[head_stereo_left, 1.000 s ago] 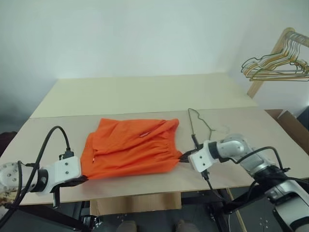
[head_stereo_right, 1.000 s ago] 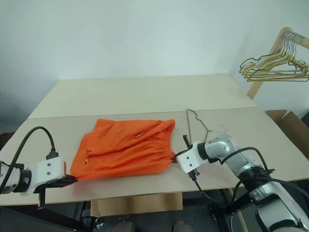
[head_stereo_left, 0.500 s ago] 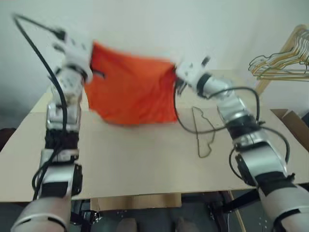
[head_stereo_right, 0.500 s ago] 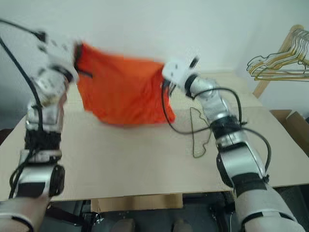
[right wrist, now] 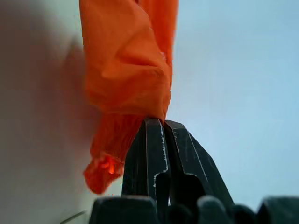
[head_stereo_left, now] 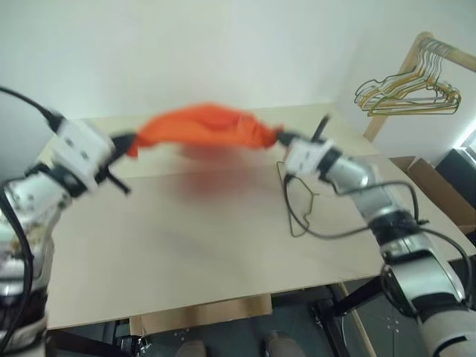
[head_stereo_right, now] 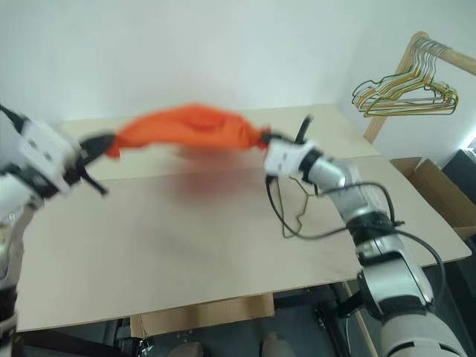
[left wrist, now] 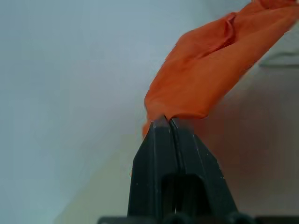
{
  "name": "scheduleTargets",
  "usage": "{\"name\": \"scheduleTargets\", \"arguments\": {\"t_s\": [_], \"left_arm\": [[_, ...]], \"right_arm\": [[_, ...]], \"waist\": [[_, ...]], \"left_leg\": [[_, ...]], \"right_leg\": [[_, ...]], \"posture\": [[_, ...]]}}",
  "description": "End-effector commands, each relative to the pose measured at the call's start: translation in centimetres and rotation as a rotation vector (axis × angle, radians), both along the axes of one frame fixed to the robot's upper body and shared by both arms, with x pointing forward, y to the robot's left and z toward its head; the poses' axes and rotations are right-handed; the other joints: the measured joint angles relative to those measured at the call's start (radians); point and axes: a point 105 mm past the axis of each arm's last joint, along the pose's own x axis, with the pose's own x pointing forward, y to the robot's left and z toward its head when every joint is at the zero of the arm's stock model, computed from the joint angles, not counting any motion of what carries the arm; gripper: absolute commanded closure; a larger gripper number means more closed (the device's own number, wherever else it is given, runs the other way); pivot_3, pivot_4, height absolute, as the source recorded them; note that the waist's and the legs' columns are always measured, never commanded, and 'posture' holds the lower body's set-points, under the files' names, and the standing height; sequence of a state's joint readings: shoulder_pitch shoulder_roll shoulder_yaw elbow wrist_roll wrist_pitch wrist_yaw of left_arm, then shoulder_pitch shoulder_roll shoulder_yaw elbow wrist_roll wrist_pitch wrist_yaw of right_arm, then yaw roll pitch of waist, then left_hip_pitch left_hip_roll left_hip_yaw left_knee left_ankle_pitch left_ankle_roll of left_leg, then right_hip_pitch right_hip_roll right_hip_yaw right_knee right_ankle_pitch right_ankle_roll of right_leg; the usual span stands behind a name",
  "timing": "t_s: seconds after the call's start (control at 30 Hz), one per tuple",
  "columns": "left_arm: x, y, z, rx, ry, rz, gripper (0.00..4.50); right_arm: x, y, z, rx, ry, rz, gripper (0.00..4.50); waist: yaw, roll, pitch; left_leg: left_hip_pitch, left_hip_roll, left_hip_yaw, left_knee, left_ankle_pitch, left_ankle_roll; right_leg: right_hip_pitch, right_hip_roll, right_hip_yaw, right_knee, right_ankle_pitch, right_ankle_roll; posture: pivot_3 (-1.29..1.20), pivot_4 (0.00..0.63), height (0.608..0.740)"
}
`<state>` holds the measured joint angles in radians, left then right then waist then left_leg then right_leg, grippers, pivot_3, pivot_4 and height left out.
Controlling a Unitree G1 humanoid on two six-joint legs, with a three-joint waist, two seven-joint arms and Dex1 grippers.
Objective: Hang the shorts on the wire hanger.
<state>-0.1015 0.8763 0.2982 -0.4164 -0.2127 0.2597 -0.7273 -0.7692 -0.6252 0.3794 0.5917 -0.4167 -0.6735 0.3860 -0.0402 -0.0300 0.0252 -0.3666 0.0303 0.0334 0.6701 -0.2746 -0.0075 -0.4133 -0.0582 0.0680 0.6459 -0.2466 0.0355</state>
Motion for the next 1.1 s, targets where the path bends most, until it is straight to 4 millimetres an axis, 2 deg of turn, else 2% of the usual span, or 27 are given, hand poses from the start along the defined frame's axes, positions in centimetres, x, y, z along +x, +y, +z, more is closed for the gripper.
{"name": "scheduleTargets", "arguments": {"t_s": [0.03,0.07,0.17,0.27,0.4,0.53,0.7,0.87,0.97,1.0,1.1], "left_arm": [[-2.5,-0.8,-2.2,0.186,0.088,-0.105,4.47],[-3.5,-0.7,-4.0,0.24,0.166,-0.134,4.47],[-5.7,-0.1,-7.4,0.331,0.333,-0.155,4.47],[-6.9,0.7,-9.1,0.387,0.419,-0.147,4.47],[-8.3,1.1,-9.5,0.409,0.514,-0.167,4.47],[-11.3,1.0,-9.5,0.475,0.709,-0.255,4.47],[-13.5,1.5,-10.4,0.56,0.856,-0.25,4.47],[-13.5,1.5,-11.4,0.549,0.861,-0.2,4.47],[-13.5,1.4,-11.8,0.541,0.879,-0.194,4.47],[-13.7,1.3,-11.9,0.526,0.906,-0.192,4.5],[-13.8,0.7,-11.8,0.489,0.898,-0.221,3.87]], "right_arm": [[-1.8,0.6,-1.6,-0.09,-0.008,0.102,4.5],[-2.5,0.6,-2.7,-0.118,0.028,0.13,4.5],[-4.2,0.6,-4.8,-0.196,0.121,0.201,4.5],[-5.4,0.1,-5.4,-0.271,0.205,0.253,4.5],[-6.5,-0.8,-5.5,-0.357,0.274,0.297,4.5],[-7.7,-1.9,-6.1,-0.465,0.338,0.367,4.5],[-8.9,-2.6,-6.5,-0.504,0.403,0.405,4.5],[-9.8,-3.6,-7.1,-0.536,0.423,0.419,4.5],[-10.0,-2.8,-6.8,-0.464,0.422,0.426,4.5],[-10.2,-2.5,-6.7,-0.453,0.43,0.435,4.25],[-9.9,-2.5,-6.3,-0.456,0.391,0.43,3.37]], "waist": [[0.002,0.001,0.002],[0.003,0.001,0.002],[0.004,0.001,0.002],[0.008,0.002,0.002],[0.019,0.001,0.002],[0.025,0.001,0.003],[0.027,0.0,0.003],[0.031,0.0,0.003],[0.033,-0.001,0.004],[0.033,-0.001,0.004],[0.031,-0.002,0.004]], "left_leg": [[0.007,0.0,0.0,-0.001,0.0,0.001],[0.014,0.0,0.001,-0.002,0.0,0.001],[0.021,0.002,0.001,-0.002,-0.001,0.003],[0.022,0.002,0.001,-0.002,-0.003,0.005],[0.022,0.003,0.002,-0.002,-0.004,0.008],[0.022,0.004,0.003,-0.002,-0.005,0.009],[0.025,0.004,0.004,-0.002,-0.005,0.009],[0.028,0.004,0.004,-0.002,-0.005,0.01],[0.029,0.004,0.005,-0.002,-0.005,0.01],[0.029,0.004,0.005,-0.002,-0.005,0.01],[0.029,0.004,0.005,-0.002,-0.005,0.01]], "right_leg": [[0.006,0.0,0.0,-0.001,0.0,0.0],[0.012,0.001,0.0,-0.001,-0.001,-0.001],[0.019,0.001,0.0,-0.001,-0.002,-0.002],[0.021,0.001,0.001,-0.002,-0.003,-0.002],[0.022,0.001,0.001,-0.004,-0.003,-0.002],[0.022,0.001,0.001,-0.004,-0.004,-0.002],[0.024,0.001,0.001,-0.004,-0.005,-0.003],[0.026,0.001,0.001,-0.004,-0.009,-0.009],[0.026,0.0,0.001,-0.004,-0.009,-0.01],[0.026,0.0,0.001,-0.003,-0.01,-0.01],[0.026,0.0,0.002,-0.003,-0.01,-0.01]], "posture": [[0.11,0.0,0.74],[0.12,0.0,0.74],[0.11,0.0,0.74],[0.1,0.0,0.74],[0.1,0.0,0.74],[0.1,0.0,0.74],[0.12,0.0,0.74],[0.13,0.0,0.74],[0.13,0.0,0.74],[0.12,0.0,0.74],[0.12,0.0,0.74]]}}
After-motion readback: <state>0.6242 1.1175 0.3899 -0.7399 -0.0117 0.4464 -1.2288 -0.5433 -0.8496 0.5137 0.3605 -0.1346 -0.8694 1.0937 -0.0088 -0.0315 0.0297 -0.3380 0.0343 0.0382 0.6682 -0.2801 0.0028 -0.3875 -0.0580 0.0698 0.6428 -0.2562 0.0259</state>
